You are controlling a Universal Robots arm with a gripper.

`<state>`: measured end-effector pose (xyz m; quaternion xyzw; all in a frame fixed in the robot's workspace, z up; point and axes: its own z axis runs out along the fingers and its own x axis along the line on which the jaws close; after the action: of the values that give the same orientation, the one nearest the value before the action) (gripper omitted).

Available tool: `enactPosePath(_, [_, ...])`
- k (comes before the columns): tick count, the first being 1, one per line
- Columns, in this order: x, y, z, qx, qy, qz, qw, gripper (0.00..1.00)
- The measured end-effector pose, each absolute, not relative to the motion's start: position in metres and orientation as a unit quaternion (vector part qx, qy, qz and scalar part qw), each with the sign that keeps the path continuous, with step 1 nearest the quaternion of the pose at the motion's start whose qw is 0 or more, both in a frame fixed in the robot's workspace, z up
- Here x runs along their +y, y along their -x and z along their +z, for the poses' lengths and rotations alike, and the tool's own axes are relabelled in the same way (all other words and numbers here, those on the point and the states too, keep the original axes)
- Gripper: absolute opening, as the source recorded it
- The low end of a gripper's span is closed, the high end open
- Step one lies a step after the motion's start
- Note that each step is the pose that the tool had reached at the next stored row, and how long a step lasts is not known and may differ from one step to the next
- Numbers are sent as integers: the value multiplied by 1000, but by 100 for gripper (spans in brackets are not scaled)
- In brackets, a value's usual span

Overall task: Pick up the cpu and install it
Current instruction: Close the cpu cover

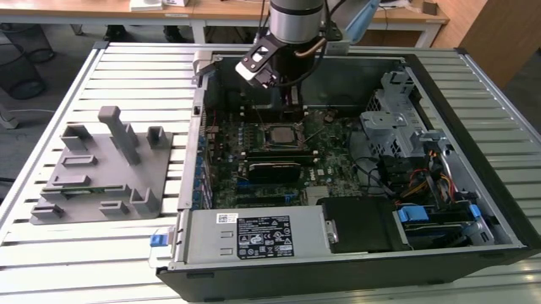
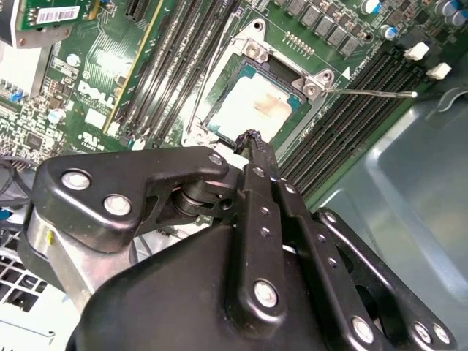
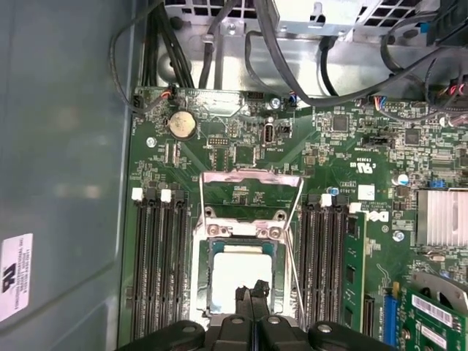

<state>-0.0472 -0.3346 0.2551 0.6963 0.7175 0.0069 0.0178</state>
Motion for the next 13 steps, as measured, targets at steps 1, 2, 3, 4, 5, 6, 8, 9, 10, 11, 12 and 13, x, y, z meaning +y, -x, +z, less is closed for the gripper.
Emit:
enactPosePath(1, [-335, 47, 256, 718, -696, 7, 18, 11])
enactPosePath(2, [-335, 47, 258, 718, -696, 7, 18, 11])
enactPosePath(3, [-335, 47, 259, 718, -696, 7, 18, 11])
enactPosePath(4, [-335, 47, 261, 718, -696, 7, 18, 11])
enactPosePath(5, [-335, 47, 263, 718, -696, 7, 18, 11])
enactPosePath(6, [-335, 47, 266, 718, -696, 7, 18, 11])
enactPosePath(8, [-335, 47, 268, 718, -696, 7, 18, 11])
enactPosePath(9, [-335, 47, 268, 718, -696, 7, 18, 11])
enactPosePath(10, [-335, 47, 268, 718, -696, 7, 18, 11])
enactPosePath(11, [-335, 47, 268, 718, -696, 7, 18, 11])
enactPosePath(12, [-335, 47, 268, 718, -696, 7, 18, 11])
enactPosePath(13, [-336, 47, 268, 718, -696, 7, 18, 11])
